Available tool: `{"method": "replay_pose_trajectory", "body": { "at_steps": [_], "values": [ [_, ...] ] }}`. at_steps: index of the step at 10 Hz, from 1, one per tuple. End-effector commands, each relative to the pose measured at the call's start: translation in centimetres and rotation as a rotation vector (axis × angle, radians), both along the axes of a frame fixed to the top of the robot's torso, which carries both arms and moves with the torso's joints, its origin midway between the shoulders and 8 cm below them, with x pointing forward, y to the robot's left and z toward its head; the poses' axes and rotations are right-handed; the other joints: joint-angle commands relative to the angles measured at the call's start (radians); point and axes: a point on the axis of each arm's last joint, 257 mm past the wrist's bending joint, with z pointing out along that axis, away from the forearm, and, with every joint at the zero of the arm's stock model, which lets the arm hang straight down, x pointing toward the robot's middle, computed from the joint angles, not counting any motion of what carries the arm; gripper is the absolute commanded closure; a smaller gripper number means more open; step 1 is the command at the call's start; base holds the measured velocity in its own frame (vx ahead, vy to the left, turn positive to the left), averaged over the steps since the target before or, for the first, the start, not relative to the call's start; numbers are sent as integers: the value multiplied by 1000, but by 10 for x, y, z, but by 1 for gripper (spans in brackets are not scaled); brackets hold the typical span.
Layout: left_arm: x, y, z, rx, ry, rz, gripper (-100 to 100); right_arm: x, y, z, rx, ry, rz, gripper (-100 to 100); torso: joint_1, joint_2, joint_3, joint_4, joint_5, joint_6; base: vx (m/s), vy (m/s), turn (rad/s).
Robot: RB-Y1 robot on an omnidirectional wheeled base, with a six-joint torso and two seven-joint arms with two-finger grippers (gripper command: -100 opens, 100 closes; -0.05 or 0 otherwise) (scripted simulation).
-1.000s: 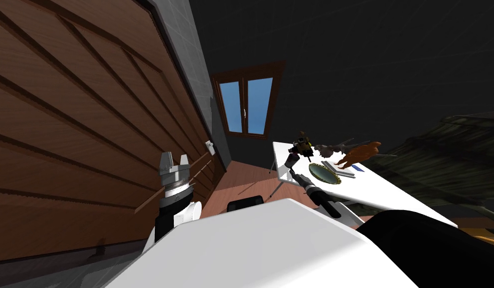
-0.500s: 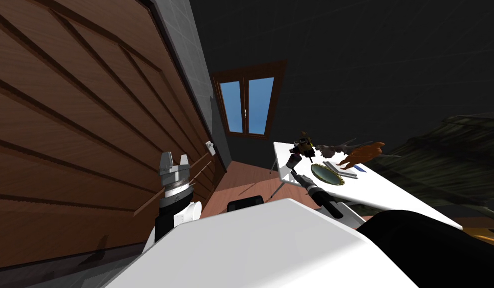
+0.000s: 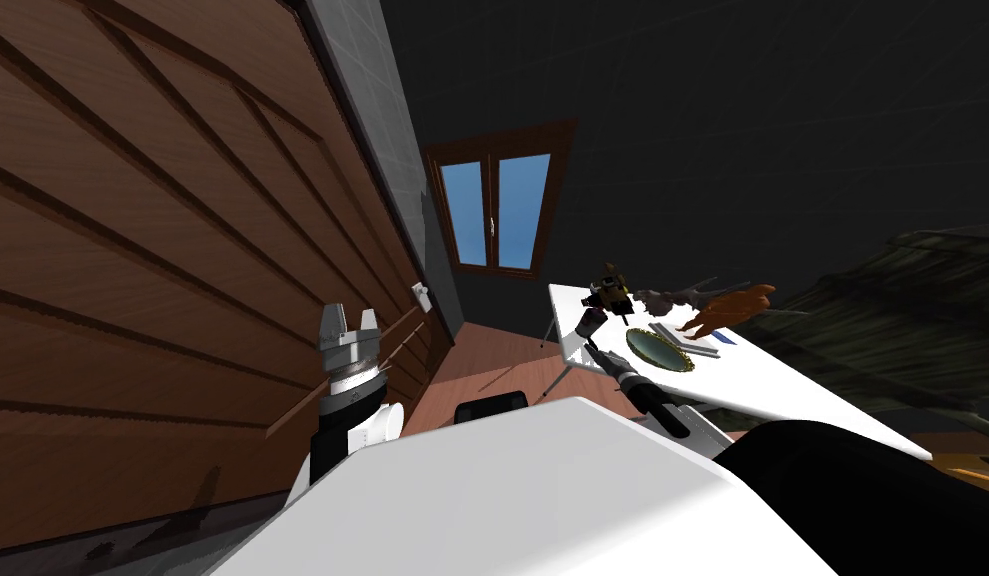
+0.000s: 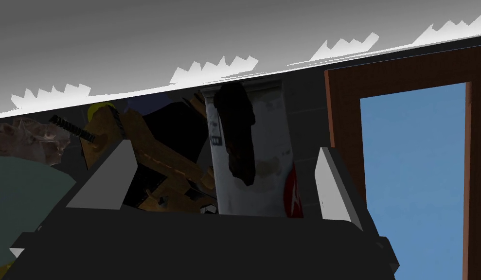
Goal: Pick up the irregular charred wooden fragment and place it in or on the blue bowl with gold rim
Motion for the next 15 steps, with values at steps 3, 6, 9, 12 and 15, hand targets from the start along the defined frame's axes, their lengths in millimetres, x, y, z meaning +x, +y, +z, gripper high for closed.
{"method": "replay_pose_trajectory", "body": {
  "at_steps": [3, 6, 9, 12, 15],
  "values": [
    [0, 0, 0, 0, 0, 0, 0, -11, -17, -5, -55, 51, -7, -100, 1, -1, -1, 0, 0, 0, 25, 30, 26],
    [0, 0, 0, 0, 0, 0, 0, -11, -17, -5, -55, 51, -7, -100, 0, -1, 0, 0, 0, 0, 18, 20, -16],
    [0, 0, 0, 0, 0, 0, 0, -20, -30, -8, -97, 89, -12, -100, 2, -1, -1, 0, 1, 0, 31, 50, -3],
    [0, 0, 0, 0, 0, 0, 0, -26, -38, -10, -125, 114, -16, -100, -1, 0, 0, 0, 0, 0, 19, 16, -20],
    [0, 0, 0, 0, 0, 0, 0, -28, -41, -11, -133, 121, -16, -100, 1, -1, -1, 0, 0, 0, 20, 32, 6]
  ]
}}
